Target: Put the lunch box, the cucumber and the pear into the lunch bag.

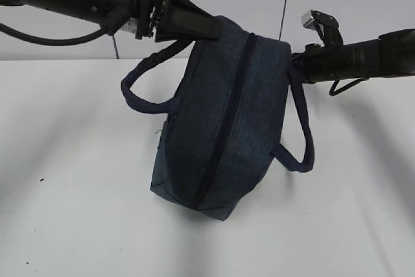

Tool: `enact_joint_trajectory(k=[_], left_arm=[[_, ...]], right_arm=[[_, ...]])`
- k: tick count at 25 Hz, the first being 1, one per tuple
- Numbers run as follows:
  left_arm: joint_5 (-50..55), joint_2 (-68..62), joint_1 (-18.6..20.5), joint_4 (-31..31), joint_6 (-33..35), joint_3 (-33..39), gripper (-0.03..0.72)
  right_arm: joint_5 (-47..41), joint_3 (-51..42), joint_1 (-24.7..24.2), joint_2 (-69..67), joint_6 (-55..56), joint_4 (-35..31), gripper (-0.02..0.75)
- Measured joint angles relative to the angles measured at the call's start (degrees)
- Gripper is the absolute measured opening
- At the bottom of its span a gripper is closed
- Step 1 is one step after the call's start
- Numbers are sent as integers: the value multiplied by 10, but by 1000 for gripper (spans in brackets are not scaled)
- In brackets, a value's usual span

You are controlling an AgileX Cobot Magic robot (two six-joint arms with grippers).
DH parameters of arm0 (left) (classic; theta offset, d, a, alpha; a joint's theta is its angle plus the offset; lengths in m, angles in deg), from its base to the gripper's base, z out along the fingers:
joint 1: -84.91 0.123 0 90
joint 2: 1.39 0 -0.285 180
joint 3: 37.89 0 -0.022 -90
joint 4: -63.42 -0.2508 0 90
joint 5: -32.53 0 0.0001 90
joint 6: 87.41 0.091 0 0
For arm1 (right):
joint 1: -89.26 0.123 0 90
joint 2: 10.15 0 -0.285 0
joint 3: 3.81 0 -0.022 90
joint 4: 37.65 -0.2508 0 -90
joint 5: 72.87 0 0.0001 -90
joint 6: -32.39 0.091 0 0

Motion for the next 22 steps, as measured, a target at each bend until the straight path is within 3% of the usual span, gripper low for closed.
enact_joint_trajectory(k=[5,7,10,12,14,16,17,19,22], left_arm=[[-64,-23,-2,10,-33,-1,11],[-87,-47,-6,23,-59,-4,12],[-100,-88,-6,38,-72,-6,57],[-100,-110,-6,40,-74,-6,162],[-107,-120,-7,39,-74,-6,317],[-120,-122,-7,38,-69,-6,477],[-123,-122,-7,37,-60,-6,522],[-131,-120,-7,32,-45,-7,562],[-130,-114,0,9,-36,-13,546]], right_arm=[[-6,0,0,20,-11,-9,19],[-19,0,0,32,-15,-10,65],[-44,0,0,51,-17,-3,216],[-61,0,-1,68,-12,12,325],[-69,0,-1,85,10,38,423],[-74,0,-1,106,36,73,467],[-75,0,-1,114,54,94,478],[-77,0,-1,134,93,133,488],[-79,0,-1,162,158,195,492]])
